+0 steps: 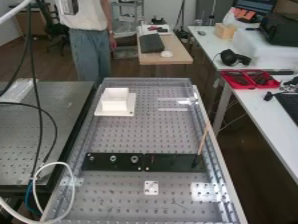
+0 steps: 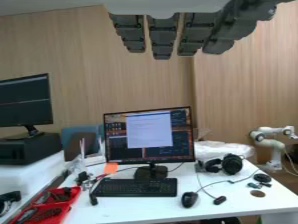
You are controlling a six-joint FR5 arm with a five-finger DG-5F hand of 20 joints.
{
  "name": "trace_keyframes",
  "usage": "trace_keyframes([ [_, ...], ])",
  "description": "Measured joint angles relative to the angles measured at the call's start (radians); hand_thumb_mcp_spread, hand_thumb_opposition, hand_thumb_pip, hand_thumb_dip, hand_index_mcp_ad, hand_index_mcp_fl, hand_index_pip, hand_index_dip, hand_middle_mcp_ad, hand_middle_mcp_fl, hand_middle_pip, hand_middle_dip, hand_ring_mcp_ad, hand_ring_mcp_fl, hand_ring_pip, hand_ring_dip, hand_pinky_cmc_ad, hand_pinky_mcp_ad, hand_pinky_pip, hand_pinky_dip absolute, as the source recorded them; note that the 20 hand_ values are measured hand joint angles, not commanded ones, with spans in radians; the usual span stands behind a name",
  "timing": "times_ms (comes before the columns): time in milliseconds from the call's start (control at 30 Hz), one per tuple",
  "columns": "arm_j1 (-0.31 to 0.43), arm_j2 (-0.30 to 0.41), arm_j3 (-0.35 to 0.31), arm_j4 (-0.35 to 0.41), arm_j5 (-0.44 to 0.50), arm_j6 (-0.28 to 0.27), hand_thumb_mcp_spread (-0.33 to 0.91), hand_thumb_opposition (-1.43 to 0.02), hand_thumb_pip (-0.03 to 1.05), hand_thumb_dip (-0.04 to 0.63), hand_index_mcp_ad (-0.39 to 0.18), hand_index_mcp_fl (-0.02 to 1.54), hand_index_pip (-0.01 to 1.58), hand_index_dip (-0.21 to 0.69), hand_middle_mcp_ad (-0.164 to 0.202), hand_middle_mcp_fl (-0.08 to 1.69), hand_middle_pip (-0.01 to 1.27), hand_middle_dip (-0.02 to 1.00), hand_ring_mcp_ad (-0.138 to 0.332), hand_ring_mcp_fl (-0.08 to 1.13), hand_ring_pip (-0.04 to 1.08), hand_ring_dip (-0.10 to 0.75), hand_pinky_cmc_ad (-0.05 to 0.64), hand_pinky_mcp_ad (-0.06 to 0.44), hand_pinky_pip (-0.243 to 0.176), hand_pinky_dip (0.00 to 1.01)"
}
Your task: Grab the larger nut and place it in the white container
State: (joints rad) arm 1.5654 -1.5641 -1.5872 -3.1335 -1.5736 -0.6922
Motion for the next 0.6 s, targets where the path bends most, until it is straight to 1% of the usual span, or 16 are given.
trace_keyframes([
  [67, 0.000, 0.002, -0.002, 0.001, 0.001, 0.000, 0.00, 0.01, 0.02, 0.007, 0.002, 0.02, 0.01, -0.003, 0.075, 0.02, 0.01, 0.03, 0.066, 0.00, 0.00, 0.017, 0.066, 0.049, -0.010, 0.01],
  [100, 0.000, 0.003, -0.004, 0.001, 0.002, 0.000, 0.00, 0.01, 0.02, 0.007, 0.007, 0.02, 0.01, -0.003, 0.063, 0.02, 0.01, 0.03, 0.070, 0.00, 0.00, 0.017, 0.066, 0.049, -0.010, 0.01],
  [167, 0.001, 0.006, -0.006, 0.001, 0.004, 0.000, 0.01, -0.01, 0.03, 0.000, 0.009, 0.02, 0.01, -0.003, 0.061, 0.03, 0.02, 0.03, 0.065, 0.00, 0.00, 0.017, 0.051, 0.049, -0.010, 0.02],
  [200, 0.001, 0.007, -0.007, 0.001, 0.005, -0.001, 0.05, -0.07, 0.15, 0.026, 0.009, 0.02, 0.02, -0.003, 0.061, 0.02, 0.02, 0.04, 0.065, 0.00, 0.01, 0.021, 0.051, 0.047, -0.010, 0.05],
  [233, 0.001, 0.007, -0.008, 0.001, 0.006, -0.001, 0.12, -0.14, 0.32, 0.049, 0.009, 0.02, 0.04, -0.003, 0.061, 0.04, 0.04, 0.05, 0.065, 0.00, 0.01, 0.026, 0.061, 0.066, -0.010, 0.10],
  [267, 0.001, 0.009, -0.009, 0.001, 0.007, -0.001, 0.21, -0.26, 0.50, 0.091, 0.005, 0.02, 0.06, -0.003, 0.059, 0.08, 0.07, 0.08, 0.065, 0.00, 0.02, 0.044, 0.075, 0.082, -0.010, 0.20],
  [300, 0.002, 0.010, -0.010, 0.001, 0.008, 0.000, 0.24, -0.32, 0.52, 0.115, -0.007, 0.02, 0.07, -0.003, 0.059, 0.08, 0.08, 0.11, 0.068, 0.00, 0.04, 0.059, 0.098, 0.105, -0.014, 0.28],
  [333, 0.002, 0.011, -0.011, 0.001, 0.009, 0.000, 0.24, -0.38, 0.50, 0.117, -0.009, 0.02, 0.07, -0.009, 0.059, 0.11, 0.09, 0.13, 0.066, 0.00, 0.05, 0.072, 0.119, 0.134, -0.016, 0.34],
  [367, 0.002, 0.012, -0.013, 0.001, 0.010, 0.000, 0.25, -0.46, 0.49, 0.126, -0.016, 0.03, 0.08, -0.010, 0.058, 0.10, 0.09, 0.14, 0.061, 0.00, 0.05, 0.087, 0.145, 0.166, -0.016, 0.40],
  [400, 0.002, 0.013, -0.014, 0.001, 0.010, 0.000, 0.25, -0.52, 0.50, 0.126, -0.021, 0.04, 0.09, -0.012, 0.061, 0.11, 0.09, 0.16, 0.075, 0.00, 0.06, 0.093, 0.182, 0.180, -0.028, 0.43],
  [433, 0.002, 0.013, -0.014, 0.001, 0.010, 0.000, 0.25, -0.56, 0.52, 0.126, -0.021, 0.05, 0.09, -0.012, 0.058, 0.11, 0.10, 0.17, 0.080, 0.00, 0.07, 0.103, 0.195, 0.206, -0.026, 0.46],
  [467, 0.002, 0.014, -0.015, 0.002, 0.010, 0.001, 0.25, -0.61, 0.54, 0.129, -0.021, 0.05, 0.10, -0.012, 0.058, 0.12, 0.11, 0.18, 0.091, 0.00, 0.08, 0.113, 0.230, 0.232, -0.026, 0.51],
  [500, 0.002, 0.014, -0.016, 0.002, 0.010, 0.001, 0.25, -0.65, 0.56, 0.129, -0.021, 0.05, 0.10, -0.012, 0.061, 0.12, 0.11, 0.19, 0.105, 0.00, 0.07, 0.119, 0.250, 0.250, -0.037, 0.53],
  [533, 0.002, 0.015, -0.016, 0.002, 0.010, 0.001, 0.24, -0.66, 0.56, 0.133, -0.021, 0.05, 0.10, -0.012, 0.061, 0.13, 0.10, 0.19, 0.106, 0.00, 0.07, 0.129, 0.260, 0.257, -0.044, 0.55],
  [567, 0.002, 0.016, -0.017, 0.003, 0.011, 0.001, 0.25, -0.69, 0.56, 0.140, -0.021, 0.05, 0.10, -0.012, 0.061, 0.12, 0.10, 0.21, 0.124, 0.00, 0.08, 0.131, 0.267, 0.264, -0.047, 0.57],
  [600, 0.002, 0.016, -0.018, 0.003, 0.011, 0.001, 0.24, -0.71, 0.56, 0.140, -0.021, 0.05, 0.10, -0.012, 0.061, 0.12, 0.11, 0.21, 0.120, 0.00, 0.08, 0.131, 0.278, 0.281, -0.054, 0.59],
])
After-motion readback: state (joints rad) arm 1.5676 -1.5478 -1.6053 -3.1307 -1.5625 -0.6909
